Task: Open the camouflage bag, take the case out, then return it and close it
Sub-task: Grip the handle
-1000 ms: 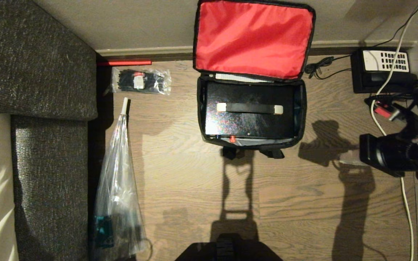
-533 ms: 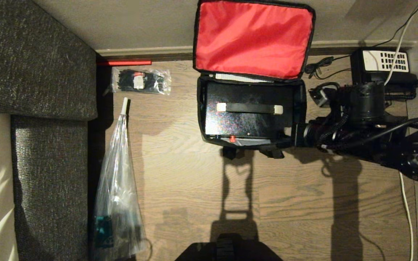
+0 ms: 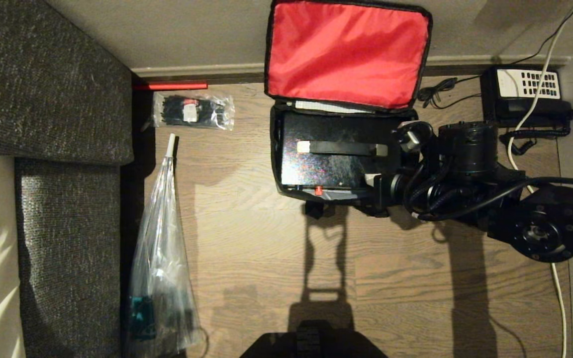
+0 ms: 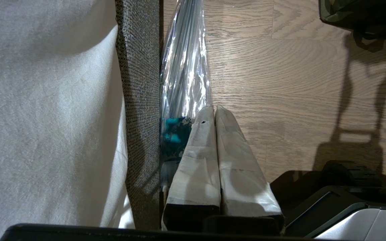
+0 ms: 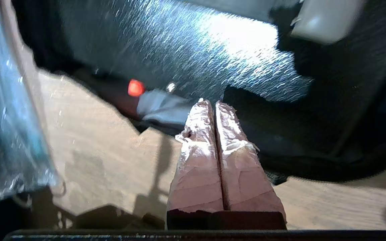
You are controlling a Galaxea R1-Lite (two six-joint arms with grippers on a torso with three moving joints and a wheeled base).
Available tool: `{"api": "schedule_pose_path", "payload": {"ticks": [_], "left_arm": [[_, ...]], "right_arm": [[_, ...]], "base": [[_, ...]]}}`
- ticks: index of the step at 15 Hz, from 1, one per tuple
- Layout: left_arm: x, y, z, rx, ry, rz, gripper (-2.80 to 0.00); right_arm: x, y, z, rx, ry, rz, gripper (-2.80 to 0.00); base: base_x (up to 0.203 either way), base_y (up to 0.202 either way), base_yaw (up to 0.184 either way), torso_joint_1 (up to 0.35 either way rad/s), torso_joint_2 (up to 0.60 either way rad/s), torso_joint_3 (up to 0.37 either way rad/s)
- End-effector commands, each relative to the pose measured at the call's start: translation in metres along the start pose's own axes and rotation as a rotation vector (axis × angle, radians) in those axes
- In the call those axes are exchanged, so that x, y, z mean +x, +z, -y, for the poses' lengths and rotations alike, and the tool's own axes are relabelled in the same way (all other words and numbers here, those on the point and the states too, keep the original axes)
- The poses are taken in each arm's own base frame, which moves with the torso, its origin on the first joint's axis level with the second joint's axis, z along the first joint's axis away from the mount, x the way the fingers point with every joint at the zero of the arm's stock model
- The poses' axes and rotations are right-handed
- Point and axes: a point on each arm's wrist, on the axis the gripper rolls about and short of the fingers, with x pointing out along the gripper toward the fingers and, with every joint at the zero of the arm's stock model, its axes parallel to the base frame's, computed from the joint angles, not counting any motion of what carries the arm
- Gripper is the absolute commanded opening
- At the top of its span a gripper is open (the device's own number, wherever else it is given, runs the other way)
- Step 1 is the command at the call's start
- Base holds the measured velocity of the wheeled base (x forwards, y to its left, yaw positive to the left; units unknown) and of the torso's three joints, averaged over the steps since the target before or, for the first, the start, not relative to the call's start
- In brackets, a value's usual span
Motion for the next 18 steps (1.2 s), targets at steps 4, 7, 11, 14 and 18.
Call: {"api": "schedule_pose_path", "payload": {"ticks": [4, 7, 11, 14, 18], "left_arm": [[0.000, 0.000, 0.000, 0.000, 0.001, 0.000, -2.80], [0.000, 0.000, 0.000, 0.000, 0.001, 0.000, -2.80], [0.000, 0.000, 0.000, 0.000, 0.001, 0.000, -2.80], [0.000, 0.000, 0.000, 0.000, 0.001, 0.000, -2.80], [0.000, 0.000, 0.000, 0.000, 0.001, 0.000, -2.80]], "right_arm": [[-0.005, 0.000, -0.002, 0.005, 0.016, 0.018, -2.80], [-0.004, -0.002, -0.002, -0.001, 0.027, 0.021, -2.80], [0.001, -0.005, -0.005, -0.128, 0.007, 0.026, 0.00], [0.007, -0.006, -0.017, -0.284, -0.028, 0.058, 0.00], [0.012, -0.006, -0.037, -0.452, -0.214, 0.161, 0.00]], "base": [[0.000, 0.000, 0.000, 0.000, 0.00, 0.000], [0.000, 0.000, 0.000, 0.000, 0.00, 0.000], [0.000, 0.000, 0.000, 0.000, 0.00, 0.000], [0.000, 0.000, 0.000, 0.000, 0.00, 0.000], [0.000, 0.000, 0.000, 0.000, 0.00, 0.000]]}}
